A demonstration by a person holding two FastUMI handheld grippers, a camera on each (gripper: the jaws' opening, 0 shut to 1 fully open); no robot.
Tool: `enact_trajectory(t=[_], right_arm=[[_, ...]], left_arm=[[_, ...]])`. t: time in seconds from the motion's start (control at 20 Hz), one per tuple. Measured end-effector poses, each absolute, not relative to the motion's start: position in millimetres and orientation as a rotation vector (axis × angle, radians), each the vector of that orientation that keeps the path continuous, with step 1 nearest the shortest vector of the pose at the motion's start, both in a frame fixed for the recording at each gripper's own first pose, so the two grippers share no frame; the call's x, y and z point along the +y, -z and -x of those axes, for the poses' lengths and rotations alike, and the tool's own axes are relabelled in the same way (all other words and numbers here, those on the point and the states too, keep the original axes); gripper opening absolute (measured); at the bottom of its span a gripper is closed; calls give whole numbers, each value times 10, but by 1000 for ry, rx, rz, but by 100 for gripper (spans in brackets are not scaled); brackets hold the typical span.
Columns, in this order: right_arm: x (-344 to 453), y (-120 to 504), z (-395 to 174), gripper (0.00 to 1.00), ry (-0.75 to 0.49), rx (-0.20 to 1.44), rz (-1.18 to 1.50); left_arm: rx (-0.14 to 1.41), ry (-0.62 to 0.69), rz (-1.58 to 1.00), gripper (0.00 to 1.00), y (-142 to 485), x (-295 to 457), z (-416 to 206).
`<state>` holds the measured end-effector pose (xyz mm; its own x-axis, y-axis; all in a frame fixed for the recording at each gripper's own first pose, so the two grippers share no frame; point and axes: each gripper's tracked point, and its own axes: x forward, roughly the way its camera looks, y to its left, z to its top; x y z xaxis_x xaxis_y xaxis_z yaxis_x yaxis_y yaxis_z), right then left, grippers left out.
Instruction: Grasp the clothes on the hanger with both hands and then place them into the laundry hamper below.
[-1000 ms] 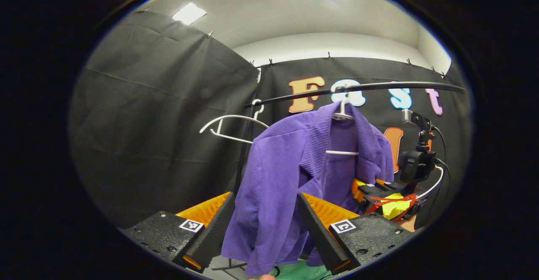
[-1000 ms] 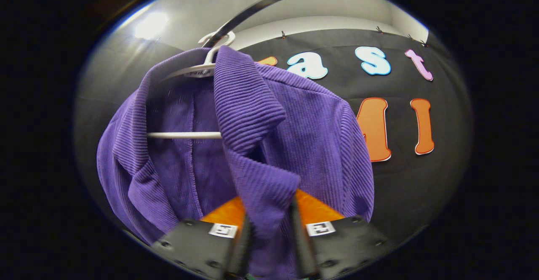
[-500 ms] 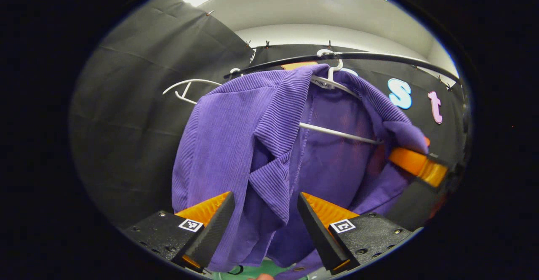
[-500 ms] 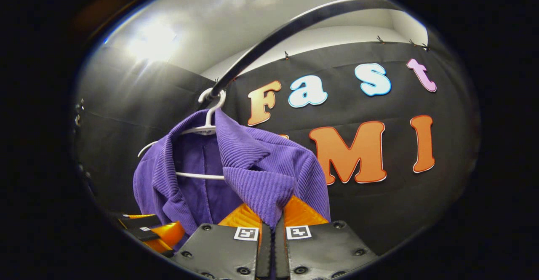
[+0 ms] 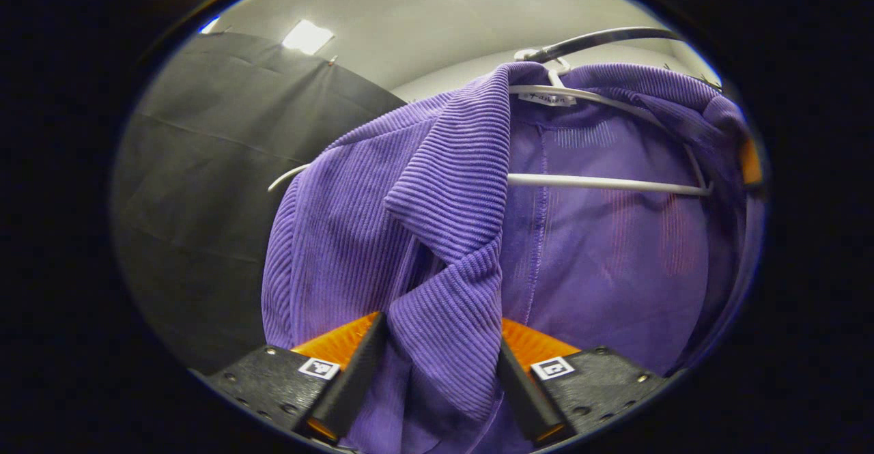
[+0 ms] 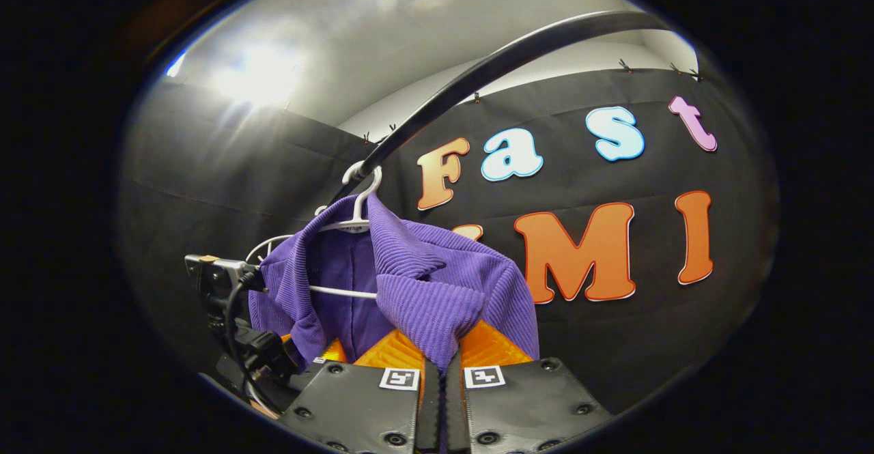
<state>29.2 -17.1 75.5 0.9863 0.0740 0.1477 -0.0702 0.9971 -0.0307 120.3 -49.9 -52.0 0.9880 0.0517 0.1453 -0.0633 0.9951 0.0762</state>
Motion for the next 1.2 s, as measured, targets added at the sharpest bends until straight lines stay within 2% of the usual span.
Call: enact_trajectory(t=[0.2,0.3,0.35,0.5,0.55,0.6,0.65,0.85,0.95,1.0,1.05,1.2], right_arm=[[-235,-705,-336,11,-35,-170,24],[-161,-693,-355,11,-50,-184,-7],[-175,-683,-366,11,-41,-185,-8],[-281,-748,-388,11,5,-201,12],[-312,-801,-373,11,20,-210,13],[-374,-839,-353,11,40,-215,19],[-462,-885,-356,11,67,-225,31],[-696,-1121,-374,11,134,-280,25],[-760,-1169,-409,11,146,-296,33],[-761,-1174,-419,11,147,-296,42],[-750,-1190,-420,11,148,-298,43],[-714,-1225,-341,11,146,-309,34]], left_arm=[[-153,0,-181,5,303,-317,-818],[-180,2,-210,6,94,-205,-619],[-192,-4,-218,3,-27,-149,-535],[-198,-9,-179,6,-433,11,-410],[-208,-14,-167,3,-606,84,-386],[-232,-26,-161,8,-800,188,-392],[-257,-47,-160,8,-989,297,-415],[-322,-79,-66,3,-1592,706,-677],[-372,-83,-128,2,-1816,862,-878],[-387,-88,-196,2,-1870,896,-971],[-392,-83,-238,9,-1867,892,-1058],[-345,-29,-169,8,-1607,978,-1407]])
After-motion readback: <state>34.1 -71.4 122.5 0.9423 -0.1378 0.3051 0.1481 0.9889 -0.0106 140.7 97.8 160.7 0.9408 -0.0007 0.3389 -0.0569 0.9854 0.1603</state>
